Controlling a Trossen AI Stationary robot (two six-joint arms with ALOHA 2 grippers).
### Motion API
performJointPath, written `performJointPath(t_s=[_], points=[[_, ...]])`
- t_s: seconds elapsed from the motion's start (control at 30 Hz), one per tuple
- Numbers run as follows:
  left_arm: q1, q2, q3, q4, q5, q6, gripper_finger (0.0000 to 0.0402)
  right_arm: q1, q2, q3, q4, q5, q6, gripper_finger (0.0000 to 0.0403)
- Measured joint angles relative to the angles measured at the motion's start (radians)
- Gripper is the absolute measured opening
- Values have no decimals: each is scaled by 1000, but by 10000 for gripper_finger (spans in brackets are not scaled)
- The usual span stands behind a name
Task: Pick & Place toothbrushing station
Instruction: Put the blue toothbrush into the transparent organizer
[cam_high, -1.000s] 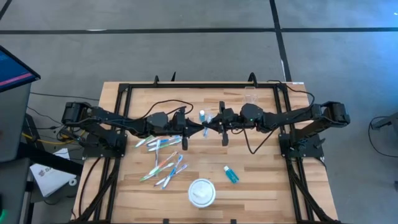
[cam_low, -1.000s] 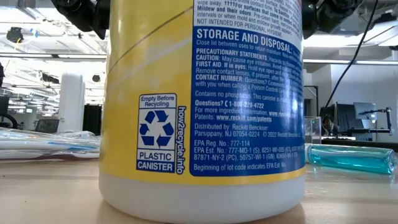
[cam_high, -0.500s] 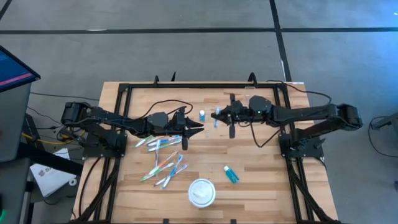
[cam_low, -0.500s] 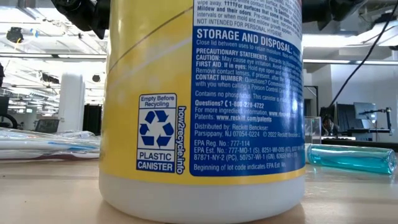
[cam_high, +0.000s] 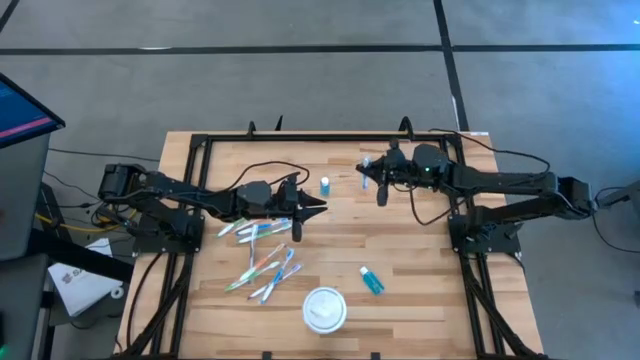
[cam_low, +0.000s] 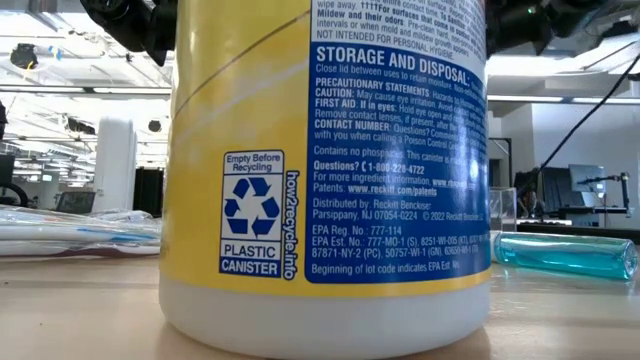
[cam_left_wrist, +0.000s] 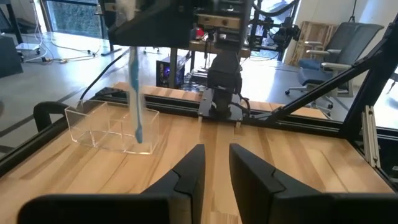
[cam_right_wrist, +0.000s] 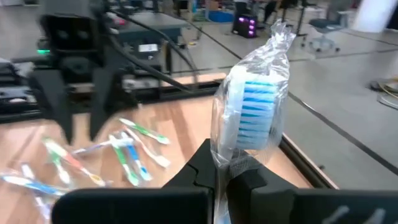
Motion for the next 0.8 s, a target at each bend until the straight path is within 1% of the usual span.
performJointPath(t_s=[0.23, 0.43, 0.8], points=[[0, 0, 0, 3, 0, 0, 66, -109, -60, -75, 28, 0, 11, 4], [0, 0, 0, 3, 0, 0, 66, -215, -90, -132, 87, 1, 19, 4], [-2, 0, 0, 2, 0, 0, 66, -378, -94, -135, 95, 1, 19, 4]])
